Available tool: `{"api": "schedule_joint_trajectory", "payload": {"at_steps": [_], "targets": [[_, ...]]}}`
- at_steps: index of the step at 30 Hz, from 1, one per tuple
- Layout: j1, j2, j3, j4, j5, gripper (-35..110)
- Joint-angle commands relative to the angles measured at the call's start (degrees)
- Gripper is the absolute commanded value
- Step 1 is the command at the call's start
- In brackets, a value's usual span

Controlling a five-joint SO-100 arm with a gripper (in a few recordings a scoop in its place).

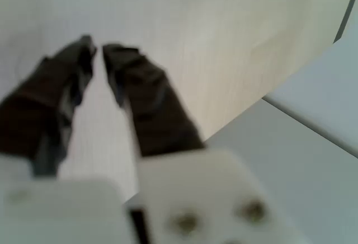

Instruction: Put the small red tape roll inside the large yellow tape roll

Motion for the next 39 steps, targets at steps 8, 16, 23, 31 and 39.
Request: {"api": "schedule_joint_trajectory", "payload": {"at_steps": [8, 16, 23, 31, 39], "targets": [[-16.52, -0.53, -3.96, 0.7, 8.61, 0], [-16.61, -21.18, -22.41, 0.35, 5.1, 0], [-18.02, -64.78, -61.35, 14.85, 3.87, 0], [-21.27, -82.53, -83.5, 23.38, -18.98, 2], [-25.49, -94.04, -93.69, 23.55, -20.04, 17]]}}
